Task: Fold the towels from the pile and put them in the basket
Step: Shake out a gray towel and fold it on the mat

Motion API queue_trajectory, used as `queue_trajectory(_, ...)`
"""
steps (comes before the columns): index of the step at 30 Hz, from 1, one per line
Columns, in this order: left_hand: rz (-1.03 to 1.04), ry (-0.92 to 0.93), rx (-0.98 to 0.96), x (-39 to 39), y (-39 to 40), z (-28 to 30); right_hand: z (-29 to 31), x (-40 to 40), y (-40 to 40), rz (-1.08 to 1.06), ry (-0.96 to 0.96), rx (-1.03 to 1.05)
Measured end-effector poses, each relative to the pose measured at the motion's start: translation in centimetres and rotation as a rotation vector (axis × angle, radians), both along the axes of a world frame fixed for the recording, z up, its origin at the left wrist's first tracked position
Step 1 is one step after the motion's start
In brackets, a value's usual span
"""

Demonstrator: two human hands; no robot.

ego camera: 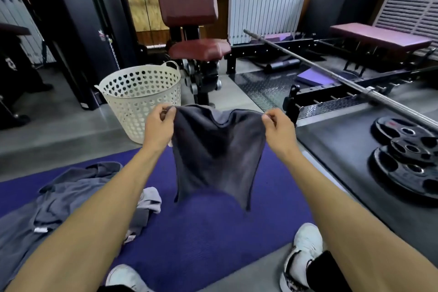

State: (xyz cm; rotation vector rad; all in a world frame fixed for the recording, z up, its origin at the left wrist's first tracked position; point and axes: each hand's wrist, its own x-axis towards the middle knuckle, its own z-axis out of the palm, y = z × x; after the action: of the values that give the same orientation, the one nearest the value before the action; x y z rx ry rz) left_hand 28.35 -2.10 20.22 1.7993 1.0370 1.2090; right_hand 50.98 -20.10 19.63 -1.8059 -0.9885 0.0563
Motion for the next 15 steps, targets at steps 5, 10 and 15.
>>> queue_trajectory(5, -0.034, 0.079, -0.125, -2.4, -1.0, -4.4, -4.1, -0.8, -1.2, 0.086, 0.071, -0.115)
queue_trajectory(10, -0.069, 0.355, -0.234, -6.3, -5.0, -13.7, -11.3, -3.5, -6.1, 0.073, 0.149, -0.342)
queue_trajectory(15, -0.057, 0.564, -0.356, -10.2, -8.7, -19.6, -17.5, -5.4, -11.4, 0.102, 0.185, -0.665)
